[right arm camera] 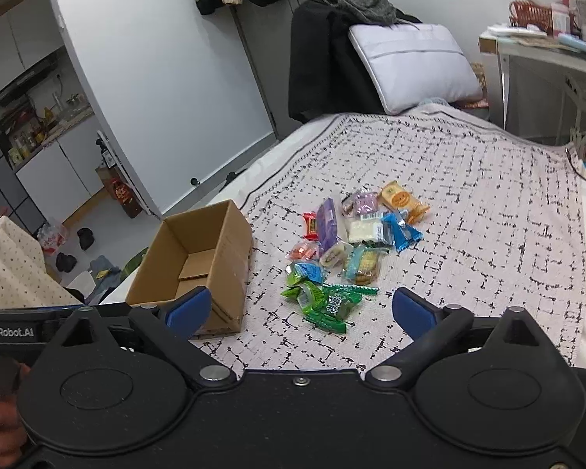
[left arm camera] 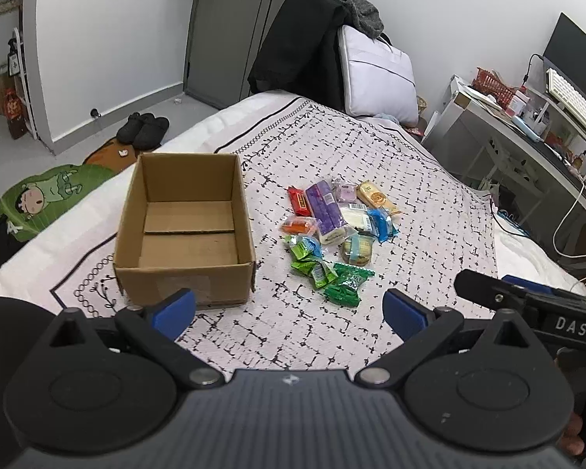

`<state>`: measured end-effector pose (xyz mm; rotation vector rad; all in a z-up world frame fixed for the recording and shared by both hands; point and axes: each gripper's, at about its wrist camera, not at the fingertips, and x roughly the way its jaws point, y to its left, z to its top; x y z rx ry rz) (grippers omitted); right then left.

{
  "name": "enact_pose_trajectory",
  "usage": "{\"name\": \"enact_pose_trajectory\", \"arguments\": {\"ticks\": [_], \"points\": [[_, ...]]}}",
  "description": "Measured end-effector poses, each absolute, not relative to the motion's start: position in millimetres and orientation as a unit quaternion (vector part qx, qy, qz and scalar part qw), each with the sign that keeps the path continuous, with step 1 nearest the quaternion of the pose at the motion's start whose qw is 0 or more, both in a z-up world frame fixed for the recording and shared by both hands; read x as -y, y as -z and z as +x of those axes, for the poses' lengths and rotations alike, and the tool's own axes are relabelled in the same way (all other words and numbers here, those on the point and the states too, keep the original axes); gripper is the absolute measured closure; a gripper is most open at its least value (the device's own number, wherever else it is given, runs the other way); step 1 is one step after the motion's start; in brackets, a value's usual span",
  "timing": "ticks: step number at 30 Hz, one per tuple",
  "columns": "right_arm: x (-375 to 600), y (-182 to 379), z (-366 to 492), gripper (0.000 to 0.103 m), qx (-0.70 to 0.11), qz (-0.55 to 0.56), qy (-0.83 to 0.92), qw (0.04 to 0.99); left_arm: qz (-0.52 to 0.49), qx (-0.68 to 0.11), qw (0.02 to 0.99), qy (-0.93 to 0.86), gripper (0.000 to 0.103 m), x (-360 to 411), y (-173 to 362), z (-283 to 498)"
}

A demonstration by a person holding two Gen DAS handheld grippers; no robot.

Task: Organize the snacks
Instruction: 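Move the right gripper to the green candy packets and grasp them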

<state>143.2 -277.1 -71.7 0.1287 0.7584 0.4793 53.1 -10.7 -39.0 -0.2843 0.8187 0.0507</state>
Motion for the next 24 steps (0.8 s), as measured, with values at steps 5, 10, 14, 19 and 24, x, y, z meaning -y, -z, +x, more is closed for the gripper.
{"name": "enact_pose_trajectory", "arguments": {"ticks": [5, 10, 14, 19, 24], "points": [[284, 86, 158, 0.015, -0.385, 0.08, -0.231, 0.89, -0.154, -0.401, 0.903, -0.022, 0.003, 16, 51, 64], [291, 102, 174, 0.023, -0.404, 0.098, -0.227, 0.88, -0.161, -0.402, 0.901, -0.021, 0.006, 24, 63, 77], [295, 115, 186, 0.026, -0.421, 0.12, -0.227, 0.87, -0.171, -0.403, 0.899, -0.025, 0.009, 28, 69, 89], [290, 132, 202, 0.033, -0.443, 0.14, -0.228, 0.855, -0.185, -0.407, 0.894, -0.036, 0.019, 30, 79, 105], [286, 148, 218, 0.04, -0.464, 0.156, -0.23, 0.841, -0.197, -0.415, 0.887, -0.043, 0.03, 33, 91, 122]]}}
